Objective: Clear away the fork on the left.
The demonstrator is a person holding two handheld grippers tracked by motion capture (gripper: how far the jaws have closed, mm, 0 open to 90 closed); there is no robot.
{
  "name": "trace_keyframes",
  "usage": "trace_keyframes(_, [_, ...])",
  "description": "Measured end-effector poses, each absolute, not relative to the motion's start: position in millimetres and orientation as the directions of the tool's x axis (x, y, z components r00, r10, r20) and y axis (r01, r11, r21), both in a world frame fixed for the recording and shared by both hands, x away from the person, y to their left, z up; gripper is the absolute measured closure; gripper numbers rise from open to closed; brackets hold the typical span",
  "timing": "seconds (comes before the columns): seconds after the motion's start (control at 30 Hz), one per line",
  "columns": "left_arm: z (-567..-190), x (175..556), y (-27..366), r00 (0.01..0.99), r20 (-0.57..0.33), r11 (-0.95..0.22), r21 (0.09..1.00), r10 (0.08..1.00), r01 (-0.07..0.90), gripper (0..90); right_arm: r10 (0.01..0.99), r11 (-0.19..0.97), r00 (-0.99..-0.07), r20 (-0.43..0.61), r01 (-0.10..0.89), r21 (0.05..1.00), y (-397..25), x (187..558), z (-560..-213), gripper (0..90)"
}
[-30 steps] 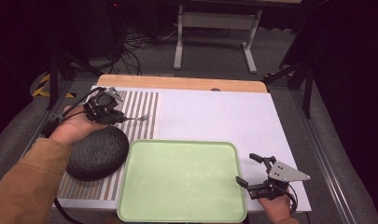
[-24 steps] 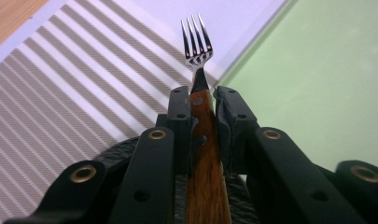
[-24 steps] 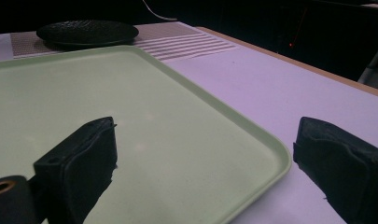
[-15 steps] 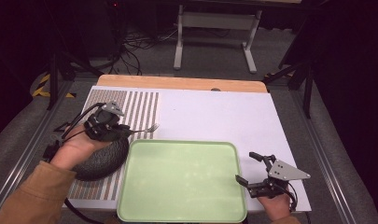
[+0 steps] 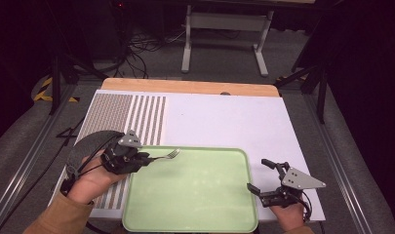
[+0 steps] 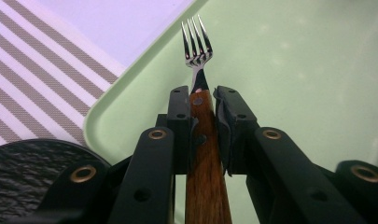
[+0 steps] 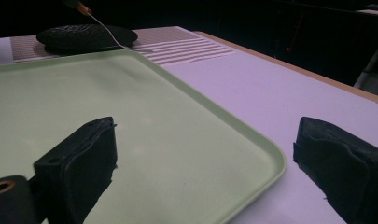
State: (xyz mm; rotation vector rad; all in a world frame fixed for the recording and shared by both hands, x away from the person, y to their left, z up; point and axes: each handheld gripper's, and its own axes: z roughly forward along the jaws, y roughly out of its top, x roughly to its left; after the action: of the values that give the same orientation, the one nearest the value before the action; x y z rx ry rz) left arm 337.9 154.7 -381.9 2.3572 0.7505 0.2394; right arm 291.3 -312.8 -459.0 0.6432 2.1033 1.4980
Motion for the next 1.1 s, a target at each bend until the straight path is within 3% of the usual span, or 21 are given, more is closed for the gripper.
trace_keyframes(0.47, [-409, 308, 134, 0.829, -0.020, -0.635, 0.632, 0.559, 0.444, 77.0, 0.619, 0.292, -0.778, -0.108, 0.100, 0.951, -312, 290, -460, 6.5])
trace_keyframes(1.1, [-436, 299, 119, 0.825, -0.037, -0.677, 0.552, 0.564, 0.487, 76.9, 0.620, 0.294, -0.777, -0.107, 0.104, 0.950, -313, 290, -461, 6.5])
